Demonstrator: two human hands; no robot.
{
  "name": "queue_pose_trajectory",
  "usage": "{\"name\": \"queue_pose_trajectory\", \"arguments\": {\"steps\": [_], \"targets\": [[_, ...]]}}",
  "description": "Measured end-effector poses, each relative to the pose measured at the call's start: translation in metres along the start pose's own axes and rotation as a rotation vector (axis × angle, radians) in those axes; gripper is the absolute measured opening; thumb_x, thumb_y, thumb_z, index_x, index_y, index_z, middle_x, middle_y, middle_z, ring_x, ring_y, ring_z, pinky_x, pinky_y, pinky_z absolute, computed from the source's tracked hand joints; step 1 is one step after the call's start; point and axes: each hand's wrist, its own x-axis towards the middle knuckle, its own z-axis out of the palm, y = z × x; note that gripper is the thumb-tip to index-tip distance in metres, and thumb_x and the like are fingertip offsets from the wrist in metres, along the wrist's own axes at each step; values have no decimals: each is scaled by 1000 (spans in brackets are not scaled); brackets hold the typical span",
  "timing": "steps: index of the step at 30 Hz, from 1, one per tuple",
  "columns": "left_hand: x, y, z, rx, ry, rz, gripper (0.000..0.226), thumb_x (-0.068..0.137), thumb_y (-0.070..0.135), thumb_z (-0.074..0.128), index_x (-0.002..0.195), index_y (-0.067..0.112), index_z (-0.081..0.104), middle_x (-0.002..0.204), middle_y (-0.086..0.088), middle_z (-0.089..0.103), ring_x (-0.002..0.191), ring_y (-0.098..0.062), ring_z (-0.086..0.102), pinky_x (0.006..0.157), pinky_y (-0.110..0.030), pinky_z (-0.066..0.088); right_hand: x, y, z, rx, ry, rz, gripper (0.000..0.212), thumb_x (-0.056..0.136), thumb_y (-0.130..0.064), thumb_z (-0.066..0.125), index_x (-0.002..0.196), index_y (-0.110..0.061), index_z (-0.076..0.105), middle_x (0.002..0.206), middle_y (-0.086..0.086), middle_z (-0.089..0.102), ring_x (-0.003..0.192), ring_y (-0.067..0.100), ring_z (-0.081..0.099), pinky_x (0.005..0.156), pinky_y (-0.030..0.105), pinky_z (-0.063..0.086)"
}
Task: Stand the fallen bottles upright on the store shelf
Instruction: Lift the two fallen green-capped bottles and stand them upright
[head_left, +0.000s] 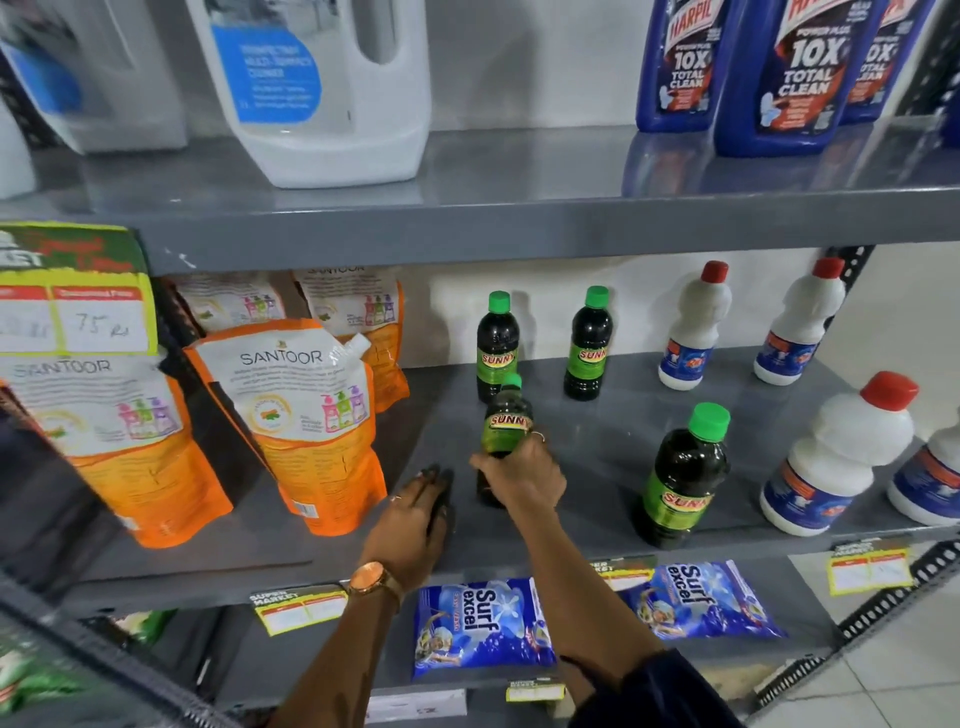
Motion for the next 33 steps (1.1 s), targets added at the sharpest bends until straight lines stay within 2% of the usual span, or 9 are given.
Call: {"name": "queue_pose_trajectory", "arguments": {"steps": [5,11,14,17,19,21,23,26,33], "targets": [[3,-6,5,7,1,-34,53,89,39,26,135,19,40,144,-7,42,132,-23,37,108,-32,27,14,15,7,389,145,-297,79,62,-21,83,126,-21,36,121,7,54,106,26,57,85,43,52],[6,-7,10,15,17,-56,66,79,47,18,134,20,42,146,-3,40,133,-21,36,107,-25,17,28,20,20,608,219,-252,97,45,-32,93,121,-28,34,116,2,56,107,30,55,90,48,50],[7,-7,9,28,4,-81,54,86,41,27,135,22,40,147,-2,37,134,-20,34,108,-25,20,28,20,20,640,266,-291,104,51,-28,92,134,-23,28,130,1,44,122,25,45,103,40,39],[5,-5,8,34,-3,-93,50,86,34,36,133,20,43,145,-4,40,132,-22,37,108,-32,28,22,26,21,593,289,-276,88,62,-15,83,134,-10,32,131,13,39,125,28,36,110,37,31],[4,-3,6,43,11,-84,48,86,33,38,131,19,45,144,-6,43,131,-24,39,107,-33,29,18,26,20,555,244,-267,81,65,-12,82,131,-5,36,130,16,42,123,25,36,103,22,28],[4,-1,5,44,11,-84,48,86,33,36,131,18,45,143,-7,43,131,-24,39,108,-34,29,17,28,20,541,207,-291,76,62,-12,85,125,-11,43,113,1,52,107,20,53,88,10,35],[3,0,4,45,1,-83,52,86,37,30,132,17,44,144,-7,42,132,-23,36,109,-32,27,18,26,19,504,181,-303,74,56,-15,89,116,-16,45,99,-7,59,90,16,60,76,13,43],[3,1,3,39,-3,-87,57,85,41,24,133,17,43,145,-7,40,133,-24,36,109,-32,26,22,24,21,503,172,-272,79,48,-22,93,108,-18,43,98,2,66,86,20,64,76,30,52],[2,0,4,43,-7,-93,47,90,32,36,135,19,39,147,-6,37,135,-23,31,110,-33,23,25,38,17,490,232,-252,82,48,-23,93,116,-11,48,114,3,51,102,13,46,88,23,39]]}}
